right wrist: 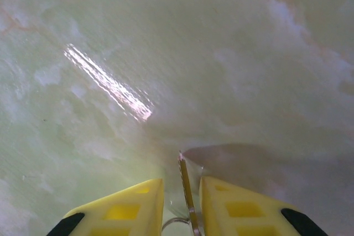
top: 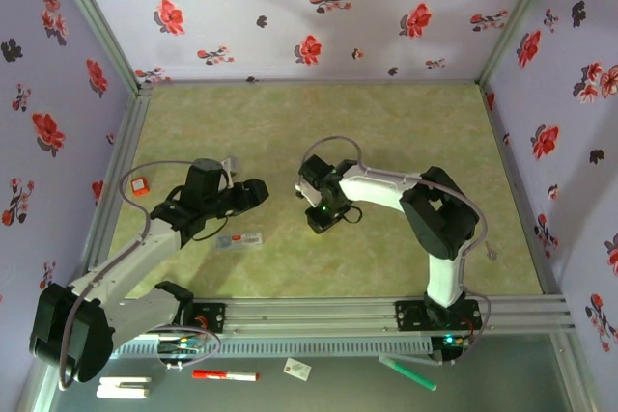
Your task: Unlock with the key
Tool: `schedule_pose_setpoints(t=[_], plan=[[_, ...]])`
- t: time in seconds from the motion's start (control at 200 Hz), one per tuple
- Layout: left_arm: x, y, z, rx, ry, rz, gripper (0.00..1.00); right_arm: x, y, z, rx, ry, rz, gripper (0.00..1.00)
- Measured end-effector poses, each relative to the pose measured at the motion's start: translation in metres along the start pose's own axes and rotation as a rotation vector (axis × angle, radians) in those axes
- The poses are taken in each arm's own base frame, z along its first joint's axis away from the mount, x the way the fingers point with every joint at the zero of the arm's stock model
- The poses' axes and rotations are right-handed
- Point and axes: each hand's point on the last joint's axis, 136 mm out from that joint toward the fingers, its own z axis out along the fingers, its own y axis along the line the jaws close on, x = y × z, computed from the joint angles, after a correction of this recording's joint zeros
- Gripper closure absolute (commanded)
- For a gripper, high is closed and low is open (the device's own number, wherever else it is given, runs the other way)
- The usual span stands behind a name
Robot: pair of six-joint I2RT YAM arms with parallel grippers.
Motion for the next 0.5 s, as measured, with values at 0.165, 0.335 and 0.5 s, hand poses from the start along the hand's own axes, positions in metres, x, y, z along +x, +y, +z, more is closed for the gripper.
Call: schedule_pose_setpoints(t=[0.165, 0.335, 0.5], plan=[[0.0, 0.0, 0.0, 0.0, 0.0, 0.0, 0.42, 0.007, -0.005, -0.002, -0.002, -0.003, 0.033, 0.74], [0.0, 0.0, 0.0, 0.001, 0.0, 0.0, 0.42, 0.015, -0.01, -0.004, 0.0, -0.002, 0.056, 0.74], [0.0, 0.0, 0.0, 0.001, 0.0, 0.0, 0.42, 0.019, -0.011, -0.005, -0.003, -0.001, 0.074, 0.79]])
